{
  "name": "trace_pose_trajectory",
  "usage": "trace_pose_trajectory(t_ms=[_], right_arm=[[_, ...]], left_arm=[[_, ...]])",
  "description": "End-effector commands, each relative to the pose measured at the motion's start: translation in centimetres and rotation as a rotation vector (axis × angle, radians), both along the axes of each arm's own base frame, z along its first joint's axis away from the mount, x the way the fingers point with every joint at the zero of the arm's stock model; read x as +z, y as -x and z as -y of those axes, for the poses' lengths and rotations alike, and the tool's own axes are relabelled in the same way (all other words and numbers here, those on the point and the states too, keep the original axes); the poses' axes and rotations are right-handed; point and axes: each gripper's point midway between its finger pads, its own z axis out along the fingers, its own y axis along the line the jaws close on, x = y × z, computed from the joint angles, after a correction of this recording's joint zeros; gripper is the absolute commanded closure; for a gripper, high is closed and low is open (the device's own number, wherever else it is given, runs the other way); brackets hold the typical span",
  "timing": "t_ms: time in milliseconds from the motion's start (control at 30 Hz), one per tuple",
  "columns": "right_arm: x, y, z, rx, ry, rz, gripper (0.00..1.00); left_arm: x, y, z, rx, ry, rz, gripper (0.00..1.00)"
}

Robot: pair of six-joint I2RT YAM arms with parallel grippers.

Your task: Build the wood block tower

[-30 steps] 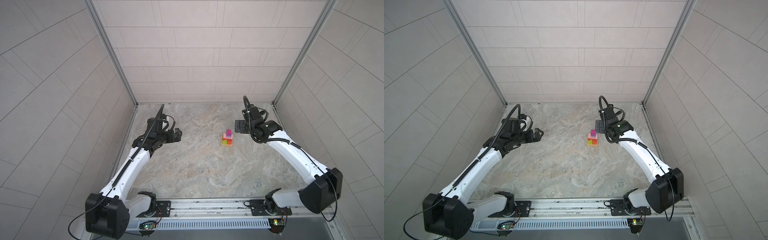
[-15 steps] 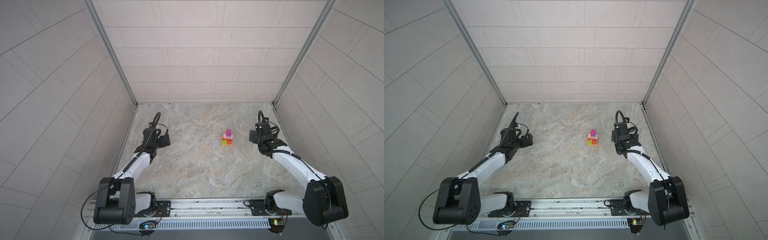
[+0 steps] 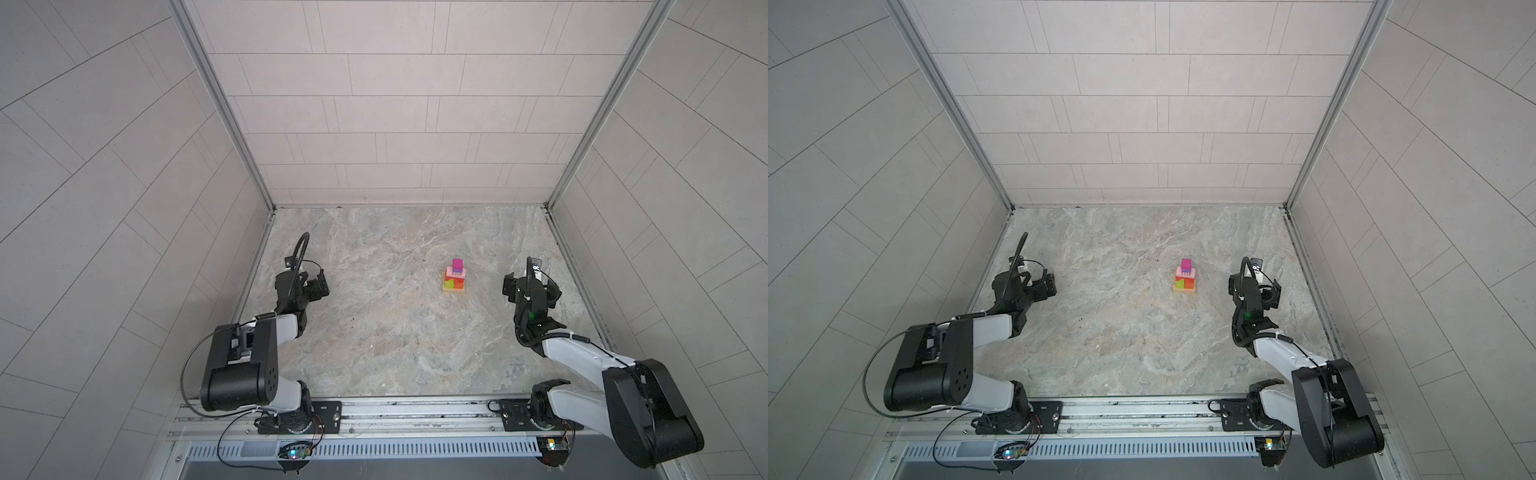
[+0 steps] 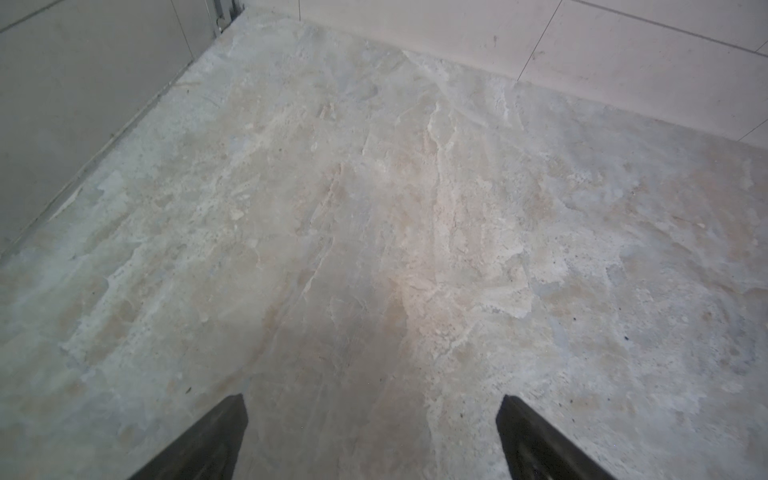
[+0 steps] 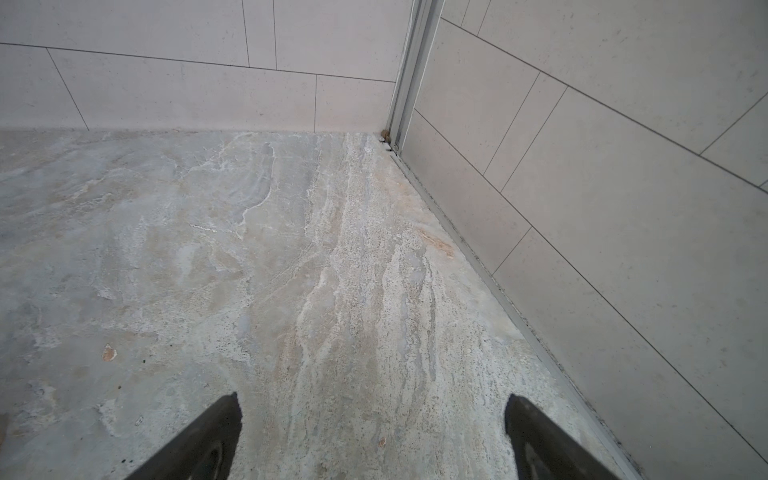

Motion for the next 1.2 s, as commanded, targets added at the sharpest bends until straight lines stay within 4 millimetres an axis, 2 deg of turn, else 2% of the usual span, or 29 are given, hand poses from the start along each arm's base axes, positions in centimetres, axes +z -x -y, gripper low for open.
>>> trace_pose_trajectory(t_ms=[0,100,200,300,367,400,500,567,700,767,1167], right_arm=[[1.7,-0.4,0.3,-0.007,0.02,0.147,0.0],[1.3,-0.3,0.8,-0.042,0.035,0.19,0.01],[0.4,-0.2,0.5,-0.023,0.034,0.212,0.0],[0.1,-1.2,-0.7,0.055,0.074,0.225,0.01],[-0.9,-2.1,-2.3,0.157,0.078,0.164,0.01],[-1.4,-2.5,-2.4,0.165,0.08,0.142,0.01],[-1.3,-3.2,-1.9,0.111,0.1,0.151,0.01],[-1.7,-3.2,-1.0,0.067,0.072,0.115,0.01],[-2.3,-4.1,0.6,0.039,-0.008,0.082,0.01],[-2.5,-4.8,0.3,0.055,0.011,0.053,0.01],[-2.3,-4.9,-0.5,0.076,0.042,0.044,0.0]], left_arm=[[3.4,-1.8,0.7,-0.059,-0.022,0.19,0.0],[3.4,-2.0,2.2,-0.158,-0.019,0.206,0.0],[3.5,-1.6,2.4,-0.168,-0.022,0.222,0.0],[3.3,-1.8,2.3,-0.162,-0.029,0.209,0.0],[3.3,-1.5,2.4,-0.163,-0.038,0.217,0.0],[3.3,-1.3,2.4,-0.153,-0.048,0.228,0.0],[2.3,-0.4,2.3,-0.118,-0.09,0.252,0.0],[2.1,-1.2,1.9,-0.113,-0.067,0.23,0.0],[1.3,-2.3,1.8,-0.04,-0.164,0.12,0.0],[1.1,-2.4,1.7,-0.026,-0.176,0.107,0.0],[1.6,-2.2,2.0,-0.023,-0.2,0.124,0.0]])
